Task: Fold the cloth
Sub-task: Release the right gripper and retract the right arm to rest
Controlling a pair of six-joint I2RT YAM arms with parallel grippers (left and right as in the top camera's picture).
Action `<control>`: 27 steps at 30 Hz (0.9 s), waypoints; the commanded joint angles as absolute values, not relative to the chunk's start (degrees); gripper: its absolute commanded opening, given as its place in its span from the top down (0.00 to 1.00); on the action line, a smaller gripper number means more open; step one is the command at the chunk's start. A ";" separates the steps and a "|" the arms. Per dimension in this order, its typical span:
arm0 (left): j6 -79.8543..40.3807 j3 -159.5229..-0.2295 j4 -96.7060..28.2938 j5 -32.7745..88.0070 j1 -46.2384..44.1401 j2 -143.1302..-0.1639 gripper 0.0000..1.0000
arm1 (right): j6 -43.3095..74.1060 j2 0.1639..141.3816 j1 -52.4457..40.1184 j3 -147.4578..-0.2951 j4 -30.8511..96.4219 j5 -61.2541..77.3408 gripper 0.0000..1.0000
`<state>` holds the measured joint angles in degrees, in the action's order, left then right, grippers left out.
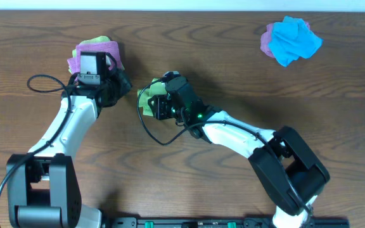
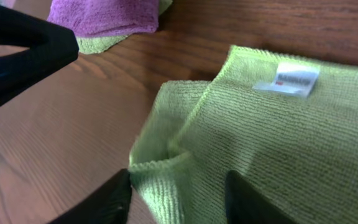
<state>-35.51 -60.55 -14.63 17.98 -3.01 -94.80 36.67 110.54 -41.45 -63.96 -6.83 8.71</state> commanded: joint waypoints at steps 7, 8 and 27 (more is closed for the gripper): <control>-34.26 -60.29 -14.79 17.41 -2.48 -93.60 0.94 | 36.12 111.24 -41.95 -65.25 -6.72 11.49 0.39; -34.26 -60.29 -14.81 17.41 -2.48 -93.60 0.94 | 36.12 111.22 -41.91 -65.25 -6.70 11.81 0.38; -34.57 -60.27 -28.53 23.03 -0.27 -86.21 0.05 | 19.35 86.48 -36.01 -65.17 28.86 6.52 0.01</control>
